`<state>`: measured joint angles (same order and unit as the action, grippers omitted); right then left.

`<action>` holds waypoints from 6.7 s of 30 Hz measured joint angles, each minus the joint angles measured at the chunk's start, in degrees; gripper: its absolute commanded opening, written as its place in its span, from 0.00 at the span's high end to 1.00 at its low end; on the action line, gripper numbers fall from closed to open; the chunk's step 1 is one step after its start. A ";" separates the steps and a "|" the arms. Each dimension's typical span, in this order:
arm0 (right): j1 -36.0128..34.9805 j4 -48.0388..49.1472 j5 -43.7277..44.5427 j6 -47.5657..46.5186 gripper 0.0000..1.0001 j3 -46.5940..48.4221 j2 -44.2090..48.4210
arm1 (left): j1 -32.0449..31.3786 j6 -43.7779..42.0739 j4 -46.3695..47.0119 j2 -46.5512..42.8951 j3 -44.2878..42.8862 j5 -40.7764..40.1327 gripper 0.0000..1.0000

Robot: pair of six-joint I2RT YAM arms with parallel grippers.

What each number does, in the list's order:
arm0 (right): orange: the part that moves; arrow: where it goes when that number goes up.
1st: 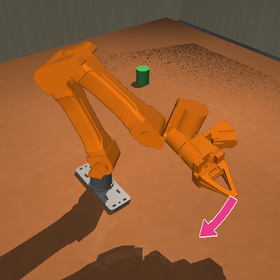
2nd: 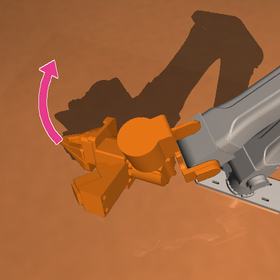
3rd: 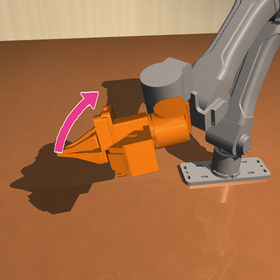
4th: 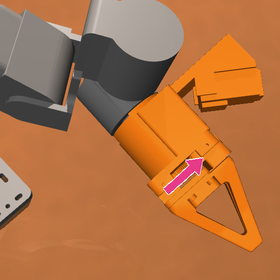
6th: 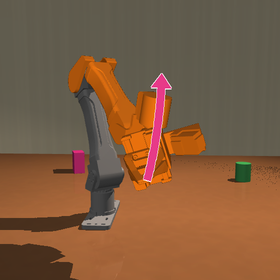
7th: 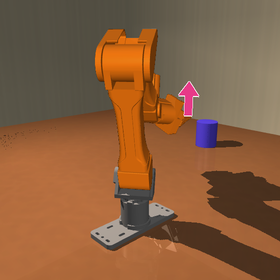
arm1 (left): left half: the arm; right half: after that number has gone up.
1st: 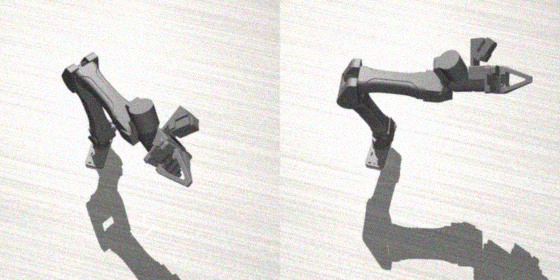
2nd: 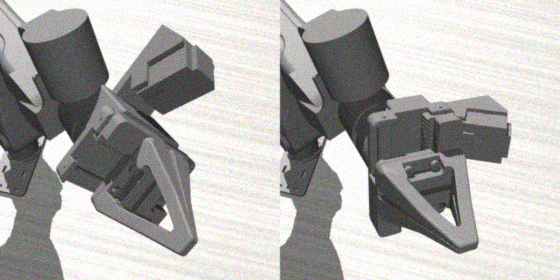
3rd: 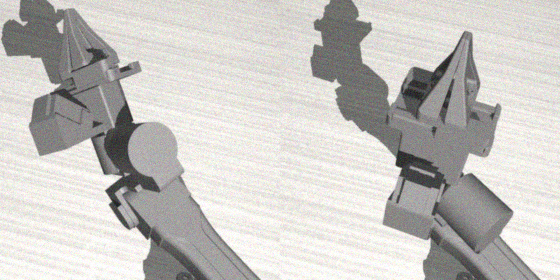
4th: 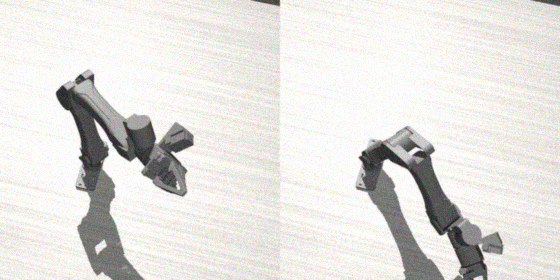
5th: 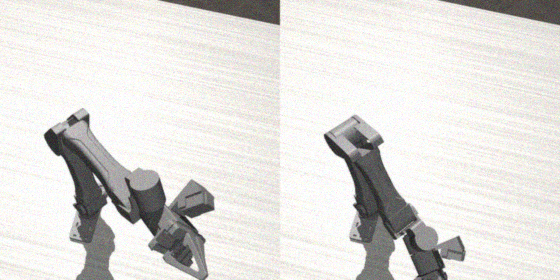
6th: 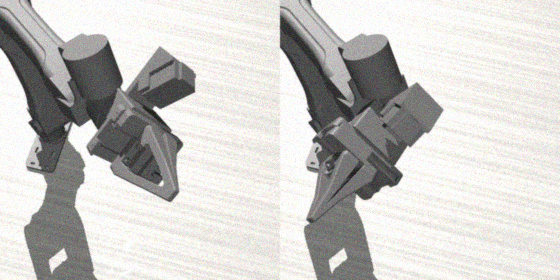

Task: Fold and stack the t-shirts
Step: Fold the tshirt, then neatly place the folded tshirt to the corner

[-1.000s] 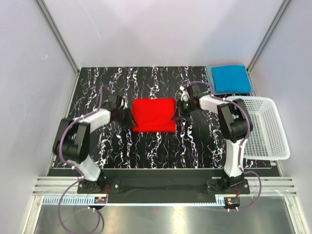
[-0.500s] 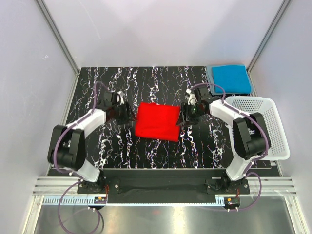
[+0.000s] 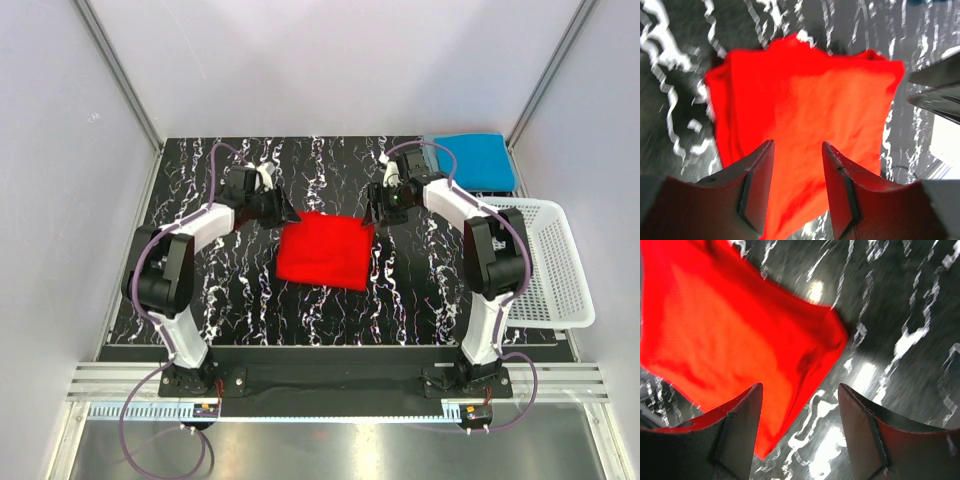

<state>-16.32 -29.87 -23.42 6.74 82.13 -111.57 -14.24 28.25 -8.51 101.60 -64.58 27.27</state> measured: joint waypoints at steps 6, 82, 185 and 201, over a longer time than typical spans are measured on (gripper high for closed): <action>1.75 0.07 -0.70 -2.27 0.33 3.76 -5.70 | 0.26 1.73 4.24 7.06 -4.09 2.95 0.52; 4.96 6.05 -16.68 0.55 0.24 8.17 -14.84 | -5.81 6.16 0.04 1.20 8.07 0.55 0.48; 14.43 -7.43 14.03 -32.46 1.00 25.51 -6.27 | -0.52 -16.06 -30.80 -31.50 8.94 -14.03 0.44; 20.39 -4.92 13.16 -45.09 1.00 31.98 -7.96 | -0.52 -16.04 -30.77 -31.47 8.94 -13.55 0.44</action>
<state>4.08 -34.79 -10.26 -38.35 114.10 -119.52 -14.76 12.21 -39.29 70.13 -55.64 13.72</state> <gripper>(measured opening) 0.033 0.558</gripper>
